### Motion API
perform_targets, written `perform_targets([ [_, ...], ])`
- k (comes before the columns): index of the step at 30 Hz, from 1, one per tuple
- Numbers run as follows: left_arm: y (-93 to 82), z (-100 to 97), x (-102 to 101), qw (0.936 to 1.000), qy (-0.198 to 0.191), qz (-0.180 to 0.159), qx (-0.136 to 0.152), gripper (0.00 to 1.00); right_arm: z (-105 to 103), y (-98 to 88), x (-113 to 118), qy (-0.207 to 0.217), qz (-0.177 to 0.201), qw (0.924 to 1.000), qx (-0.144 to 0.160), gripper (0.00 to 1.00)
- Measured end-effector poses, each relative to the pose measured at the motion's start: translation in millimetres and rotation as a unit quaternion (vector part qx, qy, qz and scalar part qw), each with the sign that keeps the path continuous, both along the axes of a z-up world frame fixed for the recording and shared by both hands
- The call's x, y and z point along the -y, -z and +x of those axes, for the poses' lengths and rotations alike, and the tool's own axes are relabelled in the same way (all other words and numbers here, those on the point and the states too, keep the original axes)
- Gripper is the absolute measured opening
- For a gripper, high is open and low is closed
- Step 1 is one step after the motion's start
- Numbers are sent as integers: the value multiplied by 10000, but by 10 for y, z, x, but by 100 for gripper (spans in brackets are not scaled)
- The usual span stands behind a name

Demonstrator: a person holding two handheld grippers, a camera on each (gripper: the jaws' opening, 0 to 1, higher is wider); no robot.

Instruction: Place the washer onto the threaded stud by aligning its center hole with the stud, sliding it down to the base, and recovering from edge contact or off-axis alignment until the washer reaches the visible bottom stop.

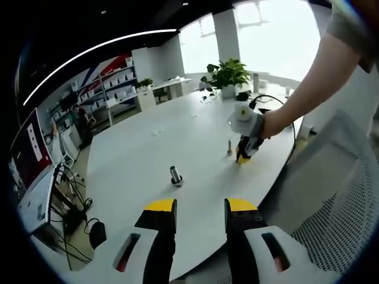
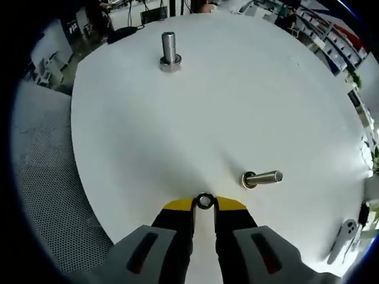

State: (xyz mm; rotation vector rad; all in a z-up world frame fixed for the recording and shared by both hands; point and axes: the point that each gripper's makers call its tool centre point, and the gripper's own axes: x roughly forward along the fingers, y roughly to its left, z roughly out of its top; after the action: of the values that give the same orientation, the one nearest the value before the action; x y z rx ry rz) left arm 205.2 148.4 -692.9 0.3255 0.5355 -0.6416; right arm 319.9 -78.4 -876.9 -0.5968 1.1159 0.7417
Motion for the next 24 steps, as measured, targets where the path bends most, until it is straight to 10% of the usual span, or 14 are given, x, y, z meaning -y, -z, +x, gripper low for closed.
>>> perform_targets([
  [24, -31, 13, -21, 9999, -43, 16, 95, 30, 81, -352, 49, 97, 344, 9991, 231, 14],
])
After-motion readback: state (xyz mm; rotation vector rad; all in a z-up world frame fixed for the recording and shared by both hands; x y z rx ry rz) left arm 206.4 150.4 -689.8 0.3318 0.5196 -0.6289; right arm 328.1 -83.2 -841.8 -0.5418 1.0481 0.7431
